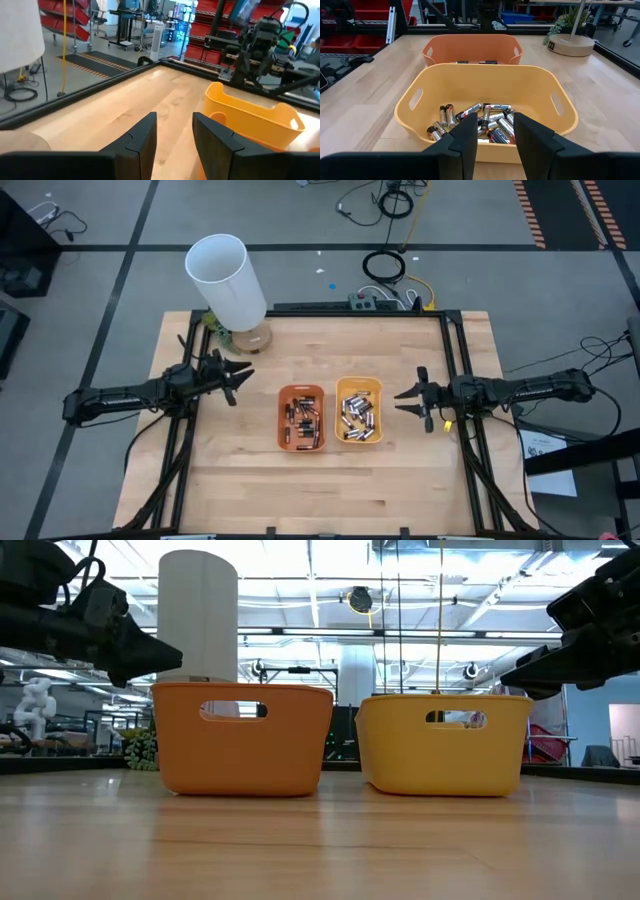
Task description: Sort batteries
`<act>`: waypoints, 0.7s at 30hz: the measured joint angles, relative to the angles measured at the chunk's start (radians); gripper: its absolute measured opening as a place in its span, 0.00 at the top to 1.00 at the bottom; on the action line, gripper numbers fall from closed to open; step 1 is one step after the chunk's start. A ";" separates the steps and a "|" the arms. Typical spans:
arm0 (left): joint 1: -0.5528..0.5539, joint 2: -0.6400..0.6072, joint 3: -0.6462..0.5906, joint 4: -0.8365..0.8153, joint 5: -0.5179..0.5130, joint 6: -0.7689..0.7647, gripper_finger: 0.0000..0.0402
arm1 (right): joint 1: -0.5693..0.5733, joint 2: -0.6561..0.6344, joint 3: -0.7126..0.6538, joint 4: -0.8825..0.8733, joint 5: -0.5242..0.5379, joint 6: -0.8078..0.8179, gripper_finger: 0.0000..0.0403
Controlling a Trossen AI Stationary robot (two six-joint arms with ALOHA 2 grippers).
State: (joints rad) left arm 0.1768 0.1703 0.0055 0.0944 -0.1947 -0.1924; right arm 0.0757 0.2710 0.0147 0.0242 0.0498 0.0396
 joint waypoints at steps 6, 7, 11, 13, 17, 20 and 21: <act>0.000 0.000 0.000 0.000 0.002 0.018 0.67 | 0.000 0.000 0.000 0.000 0.000 0.000 0.71; 0.000 0.000 0.000 0.000 0.002 0.018 0.67 | 0.000 0.000 0.000 0.000 0.000 0.000 0.71; 0.000 0.000 0.000 0.000 0.003 0.018 0.67 | 0.000 0.000 0.000 0.000 0.000 0.000 0.71; 0.000 0.000 0.000 0.000 0.003 0.018 0.67 | 0.000 0.000 0.000 0.000 0.001 0.000 0.71; 0.000 0.000 0.000 0.000 0.003 0.017 0.67 | 0.000 0.000 0.000 0.000 0.001 0.000 0.71; 0.000 0.000 0.000 0.000 0.003 0.017 0.67 | 0.000 0.000 0.000 0.000 0.001 0.001 0.71; 0.000 0.000 0.000 0.000 0.003 0.017 0.67 | 0.000 0.000 0.000 0.001 0.001 0.000 0.71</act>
State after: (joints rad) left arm 0.1768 0.1703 0.0051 0.0948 -0.1917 -0.1753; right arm 0.0757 0.2710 0.0147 0.0250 0.0505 0.0399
